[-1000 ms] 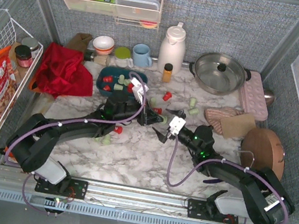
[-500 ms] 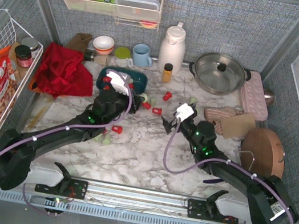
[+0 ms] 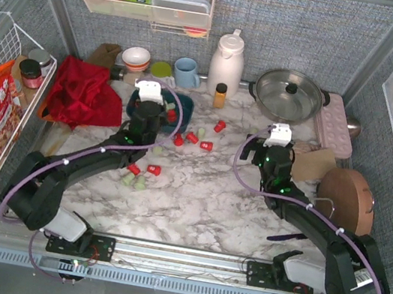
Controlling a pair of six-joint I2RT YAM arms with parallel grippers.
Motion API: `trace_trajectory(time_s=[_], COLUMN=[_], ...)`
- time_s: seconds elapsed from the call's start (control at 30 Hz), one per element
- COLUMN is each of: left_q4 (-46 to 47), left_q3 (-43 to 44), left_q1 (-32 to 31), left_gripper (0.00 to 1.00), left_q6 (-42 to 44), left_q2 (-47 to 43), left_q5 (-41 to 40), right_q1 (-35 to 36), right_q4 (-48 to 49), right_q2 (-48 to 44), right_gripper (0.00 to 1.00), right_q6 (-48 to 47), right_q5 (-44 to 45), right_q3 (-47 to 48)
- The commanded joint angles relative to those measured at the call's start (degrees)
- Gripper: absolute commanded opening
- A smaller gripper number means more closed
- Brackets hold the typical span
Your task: Mix the coffee capsules in the storage basket
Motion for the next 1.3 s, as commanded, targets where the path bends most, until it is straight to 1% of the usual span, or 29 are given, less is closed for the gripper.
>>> trace_trajectory(time_s=[0.0, 0.17, 0.27, 0.4, 0.47, 0.5, 0.53, 0.57, 0.6, 0.67, 0.7, 0.73, 0.87, 0.97, 1.07, 1.13, 1.17, 1.23, 1.27], left_q4=[2.59, 0.41, -1.61, -6.18, -7.62, -8.02, -8.32, -8.57, -8.93, -9.76, -10.97, -12.57, -17.22, -17.60, -15.30, -15.84, -16.04, -16.41, -18.01], left_q3=[1.91, 9.09, 13.61, 18.50, 19.57, 19.67, 19.61, 19.33, 19.00, 18.41, 18.43, 18.59, 17.21, 13.06, 6.94, 2.13, -0.39, -4.58, -5.91], left_q1=[3.59, 7.62, 9.27, 12.19, 13.53, 14.09, 14.59, 14.85, 15.04, 15.05, 15.09, 15.03, 15.00, 14.94, 14.94, 15.03, 15.09, 15.17, 15.14], left_gripper=[0.00, 0.00, 0.00, 0.00, 0.00, 0.02, 0.18, 0.50, 0.68, 0.84, 0.94, 0.98, 0.99, 0.99, 0.99, 0.99, 0.99, 0.99, 0.95], left_q6=[-2.11, -1.57, -1.55, -5.23, -7.26, -7.89, -8.44, -9.08, -9.64, -9.41, -9.21, -9.14, -9.11, -9.86, -10.44, -15.25, -16.83, -15.13, -15.19], left_q2=[4.18, 13.08, 18.61, 25.24, 26.95, 27.32, 27.59, 27.54, 27.31, 26.58, 26.04, 25.34, 20.45, 14.15, 6.30, 0.93, -1.91, -6.88, -9.21], left_q5=[-0.36, 2.34, 3.21, 6.27, 8.88, 10.06, 11.52, 12.26, 12.44, 12.59, 12.36, 11.53, 7.61, 5.75, 5.54, 3.12, 3.91, 10.09, 13.21], right_q1=[-0.15, -0.08, -0.18, -0.15, -0.13, -0.13, -0.18, -0.16, -0.17, -0.15, -0.15, -0.07, -0.15, -0.06, -0.05, -0.07, -0.12, -0.06, -0.10], right_q4=[-4.90, -2.34, -2.94, -5.03, -4.87, -4.77, -4.79, -4.75, -4.67, -4.78, -4.77, -4.83, -5.18, -5.27, -5.27, -5.32, -5.36, -5.49, -5.53], right_q2=[1.71, 1.84, 1.92, 2.78, 3.07, 3.12, 3.12, 3.27, 3.34, 3.59, 3.72, 3.81, 4.00, 4.08, 4.24, 4.35, 4.43, 4.49, 4.52], right_gripper=[0.99, 0.99, 0.99, 0.99, 0.99, 0.99, 0.99, 0.99, 0.99, 0.99, 0.99, 0.99, 0.99, 0.99, 0.99, 0.99, 0.99, 0.99, 0.99], right_q6=[2.21, 1.74, 2.05, 1.96, 1.96, 1.89, 1.81, 1.72, 1.63, 1.61, 1.61, 1.61, 1.68, 1.63, 1.76, 1.79, 1.79, 1.79, 1.83], right_q5=[-1.97, -3.10, -3.02, -3.19, -3.28, -3.34, -3.33, -3.31, -3.36, -3.44, -3.53, -3.74, -3.92, -3.83, -3.82, -3.91, -3.92, -3.92, -3.93], right_q3=[3.31, 2.48, 2.90, 4.28, 4.19, 4.21, 4.22, 4.22, 4.22, 4.35, 4.39, 4.44, 4.70, 4.69, 4.75, 4.81, 4.83, 4.91, 4.92])
